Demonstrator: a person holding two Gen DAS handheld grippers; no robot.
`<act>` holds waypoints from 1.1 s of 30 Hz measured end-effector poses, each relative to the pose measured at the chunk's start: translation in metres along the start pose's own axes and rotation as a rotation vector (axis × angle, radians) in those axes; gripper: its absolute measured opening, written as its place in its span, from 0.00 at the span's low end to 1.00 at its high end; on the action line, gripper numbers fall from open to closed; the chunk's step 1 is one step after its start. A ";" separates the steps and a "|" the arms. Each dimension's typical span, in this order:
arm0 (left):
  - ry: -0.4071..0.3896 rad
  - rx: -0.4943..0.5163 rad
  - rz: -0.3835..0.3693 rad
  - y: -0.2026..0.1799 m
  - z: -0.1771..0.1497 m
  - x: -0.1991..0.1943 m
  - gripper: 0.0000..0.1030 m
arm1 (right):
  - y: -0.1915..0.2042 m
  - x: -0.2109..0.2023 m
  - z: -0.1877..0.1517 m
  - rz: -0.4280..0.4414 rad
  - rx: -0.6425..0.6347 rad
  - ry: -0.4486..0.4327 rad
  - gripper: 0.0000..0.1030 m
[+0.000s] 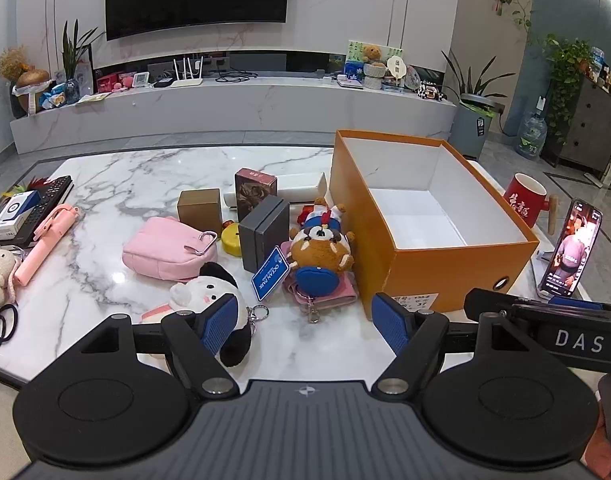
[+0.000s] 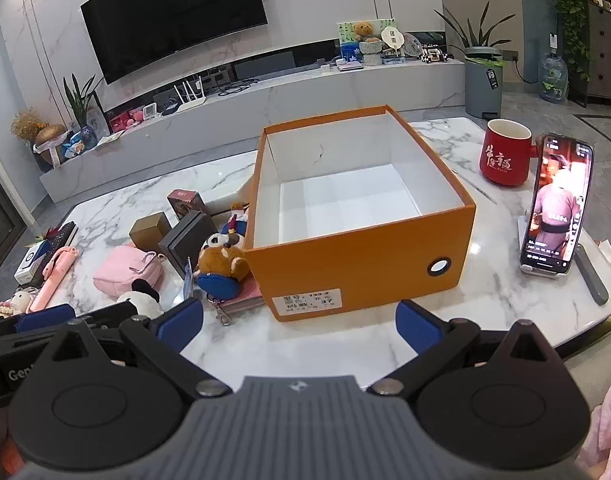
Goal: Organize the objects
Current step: 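Move both tools toward the plush toys and pink backpack on the table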
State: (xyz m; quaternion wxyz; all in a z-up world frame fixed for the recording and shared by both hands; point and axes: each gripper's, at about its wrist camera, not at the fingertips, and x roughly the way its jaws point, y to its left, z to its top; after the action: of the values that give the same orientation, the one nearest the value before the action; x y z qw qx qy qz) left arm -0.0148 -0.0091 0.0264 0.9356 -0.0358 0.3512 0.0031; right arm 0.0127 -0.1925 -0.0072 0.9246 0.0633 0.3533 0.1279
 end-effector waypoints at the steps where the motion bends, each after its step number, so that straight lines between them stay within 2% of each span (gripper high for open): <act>1: 0.002 -0.003 -0.003 0.001 0.000 0.000 0.85 | 0.000 0.000 0.000 -0.002 0.000 0.002 0.99; 15: 0.013 -0.001 0.013 0.007 0.002 0.004 0.83 | 0.006 0.006 0.002 -0.005 -0.021 0.007 0.99; 23: 0.039 -0.009 -0.024 0.021 0.005 0.014 0.81 | 0.016 0.016 0.006 0.002 -0.058 0.025 0.99; 28: 0.068 -0.025 -0.077 0.038 0.008 0.023 0.74 | 0.023 0.025 0.014 0.031 -0.072 0.037 0.99; 30: 0.069 -0.025 -0.082 0.047 0.009 0.025 0.74 | 0.027 0.027 0.019 0.068 -0.093 0.038 0.97; 33: 0.077 -0.001 -0.090 0.058 0.013 0.032 0.66 | 0.039 0.030 0.029 0.120 -0.157 0.033 0.82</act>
State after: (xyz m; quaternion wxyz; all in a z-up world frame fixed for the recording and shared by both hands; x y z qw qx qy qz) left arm 0.0161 0.0489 0.0113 0.9205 -0.0523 0.3851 -0.0402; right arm 0.0463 -0.1476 0.0026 0.9114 0.0094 0.3529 0.2114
